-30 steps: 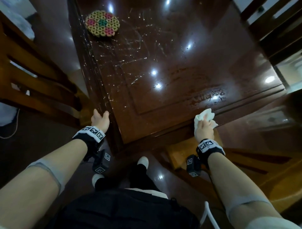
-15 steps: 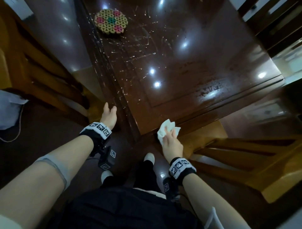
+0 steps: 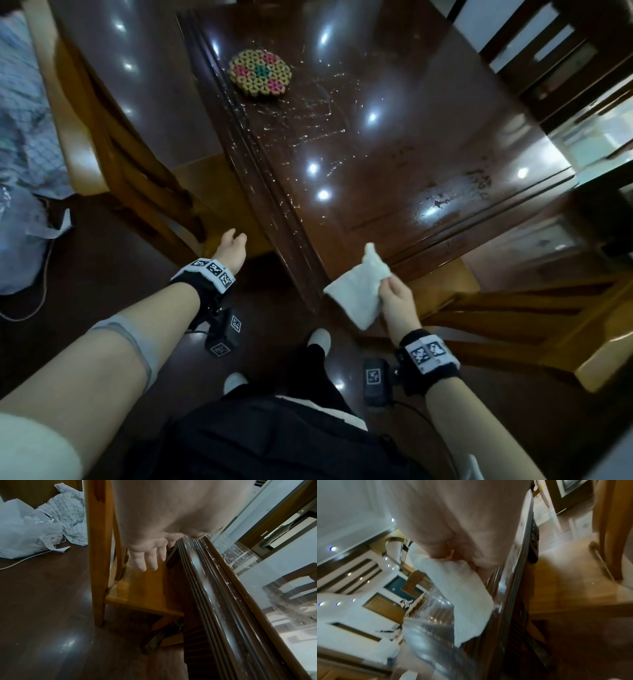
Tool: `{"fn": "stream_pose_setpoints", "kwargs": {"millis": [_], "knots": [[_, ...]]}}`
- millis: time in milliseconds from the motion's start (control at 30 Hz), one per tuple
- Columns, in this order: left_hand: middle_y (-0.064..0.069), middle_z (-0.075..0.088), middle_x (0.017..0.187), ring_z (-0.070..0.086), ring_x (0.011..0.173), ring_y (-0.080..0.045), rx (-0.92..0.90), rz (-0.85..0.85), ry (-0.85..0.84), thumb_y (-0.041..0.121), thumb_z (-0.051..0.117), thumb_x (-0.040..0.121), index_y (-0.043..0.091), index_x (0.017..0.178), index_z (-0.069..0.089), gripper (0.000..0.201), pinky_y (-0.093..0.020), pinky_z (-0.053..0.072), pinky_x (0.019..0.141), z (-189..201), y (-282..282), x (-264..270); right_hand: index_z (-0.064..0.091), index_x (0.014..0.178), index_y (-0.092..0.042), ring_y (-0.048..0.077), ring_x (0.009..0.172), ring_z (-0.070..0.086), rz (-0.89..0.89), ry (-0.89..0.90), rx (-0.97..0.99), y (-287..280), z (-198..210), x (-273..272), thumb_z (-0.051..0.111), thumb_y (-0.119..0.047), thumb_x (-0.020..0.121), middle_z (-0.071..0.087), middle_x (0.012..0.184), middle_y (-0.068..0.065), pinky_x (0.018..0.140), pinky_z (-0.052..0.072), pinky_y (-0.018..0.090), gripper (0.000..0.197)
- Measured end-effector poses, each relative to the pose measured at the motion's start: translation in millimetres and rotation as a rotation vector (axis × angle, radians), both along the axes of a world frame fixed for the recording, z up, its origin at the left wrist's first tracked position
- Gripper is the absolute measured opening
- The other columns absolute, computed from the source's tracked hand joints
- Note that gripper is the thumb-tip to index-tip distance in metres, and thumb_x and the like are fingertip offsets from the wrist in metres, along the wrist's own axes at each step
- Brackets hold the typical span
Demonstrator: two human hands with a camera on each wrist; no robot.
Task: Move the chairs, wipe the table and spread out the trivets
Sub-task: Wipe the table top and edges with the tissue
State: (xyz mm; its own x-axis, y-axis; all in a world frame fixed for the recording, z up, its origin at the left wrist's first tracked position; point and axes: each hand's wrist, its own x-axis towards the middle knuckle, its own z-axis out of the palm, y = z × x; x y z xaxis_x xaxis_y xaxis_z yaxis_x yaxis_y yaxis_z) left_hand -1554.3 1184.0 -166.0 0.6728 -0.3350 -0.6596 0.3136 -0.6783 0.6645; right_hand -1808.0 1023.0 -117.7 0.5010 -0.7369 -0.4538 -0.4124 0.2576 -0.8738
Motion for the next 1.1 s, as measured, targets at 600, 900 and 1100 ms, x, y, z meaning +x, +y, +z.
{"fn": "stream_pose_setpoints", "kwargs": {"millis": [600, 900, 1100], "knots": [[-0.015, 0.051, 0.133, 0.051, 0.116, -0.034, 0.152, 0.283, -0.189, 0.025, 0.04, 0.099, 0.008, 0.127, 0.051, 0.035, -0.04, 0.037, 0.098, -16, -125, 115, -0.003, 0.149, -0.044, 0.039, 0.143, -0.021, 0.694, 0.95, -0.511, -243, -42, 151, 0.025, -0.044, 0.098, -0.02, 0.159, 0.005, 0.117, -0.003, 0.052, 0.058], [-0.009, 0.035, 0.151, 0.038, 0.135, -0.031, 0.122, 0.417, -0.077, 0.036, 0.035, 0.099, 0.015, 0.151, 0.021, 0.057, -0.044, 0.028, 0.113, -34, -148, 139, -0.003, 0.149, -0.043, 0.038, 0.143, -0.022, 0.738, 0.91, -0.578, -315, -49, 254, 0.023, -0.047, 0.096, -0.02, 0.16, 0.002, 0.118, -0.005, 0.052, 0.059], [-0.01, 0.009, 0.161, 0.016, 0.146, -0.028, 0.057, 0.459, -0.019, 0.036, 0.034, 0.103, 0.012, 0.153, -0.006, 0.068, -0.041, 0.016, 0.117, -36, -152, 137, -0.005, 0.151, -0.039, 0.035, 0.145, -0.02, 0.933, 0.795, -0.716, -290, -52, 266, 0.017, -0.036, 0.102, -0.019, 0.16, 0.001, 0.117, -0.005, 0.052, 0.055]]}}
